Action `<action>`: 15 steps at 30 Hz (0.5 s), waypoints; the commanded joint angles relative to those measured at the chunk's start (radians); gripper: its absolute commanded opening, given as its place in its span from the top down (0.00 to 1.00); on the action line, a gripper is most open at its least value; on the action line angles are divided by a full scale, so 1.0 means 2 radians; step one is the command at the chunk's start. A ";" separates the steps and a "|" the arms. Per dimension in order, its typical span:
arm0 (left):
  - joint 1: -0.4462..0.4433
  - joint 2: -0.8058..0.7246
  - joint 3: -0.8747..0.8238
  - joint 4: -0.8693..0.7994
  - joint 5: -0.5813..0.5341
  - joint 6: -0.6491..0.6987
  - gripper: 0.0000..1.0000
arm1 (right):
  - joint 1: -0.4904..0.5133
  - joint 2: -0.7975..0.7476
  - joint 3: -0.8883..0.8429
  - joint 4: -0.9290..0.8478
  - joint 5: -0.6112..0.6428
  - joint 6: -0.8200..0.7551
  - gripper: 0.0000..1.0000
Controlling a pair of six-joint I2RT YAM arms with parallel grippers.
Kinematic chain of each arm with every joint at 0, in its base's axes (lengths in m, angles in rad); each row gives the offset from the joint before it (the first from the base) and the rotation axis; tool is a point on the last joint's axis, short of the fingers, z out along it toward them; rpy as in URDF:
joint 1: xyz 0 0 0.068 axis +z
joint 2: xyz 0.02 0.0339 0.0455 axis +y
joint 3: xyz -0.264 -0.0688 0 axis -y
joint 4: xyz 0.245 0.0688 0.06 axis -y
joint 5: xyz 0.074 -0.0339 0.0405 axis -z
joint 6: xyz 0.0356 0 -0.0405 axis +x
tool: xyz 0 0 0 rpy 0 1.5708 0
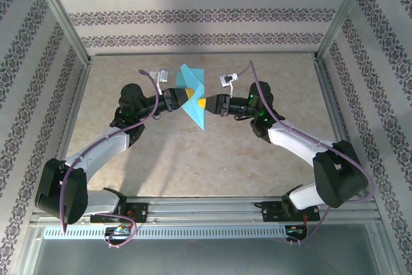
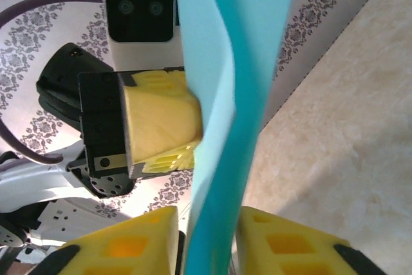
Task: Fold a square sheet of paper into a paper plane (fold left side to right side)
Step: Turn over the paper at the center of the table.
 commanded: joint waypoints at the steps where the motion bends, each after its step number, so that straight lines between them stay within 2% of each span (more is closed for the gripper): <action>1: -0.006 -0.001 0.011 0.011 0.002 0.007 0.84 | -0.006 -0.008 0.015 -0.018 0.010 -0.025 0.81; 3: -0.005 -0.007 0.009 -0.005 -0.003 0.021 0.77 | -0.007 -0.016 0.018 -0.046 0.018 -0.042 0.91; 7: 0.005 -0.031 0.004 -0.069 -0.024 0.063 0.55 | -0.006 -0.042 0.028 -0.140 0.045 -0.102 0.97; 10: 0.022 -0.060 -0.008 -0.125 -0.048 0.093 0.47 | -0.003 -0.066 0.033 -0.214 0.081 -0.148 0.99; 13: 0.039 -0.101 -0.017 -0.197 -0.091 0.128 0.42 | 0.006 -0.089 0.049 -0.313 0.146 -0.208 1.00; 15: 0.045 -0.132 -0.018 -0.254 -0.135 0.157 0.37 | 0.024 -0.098 0.072 -0.402 0.223 -0.257 1.00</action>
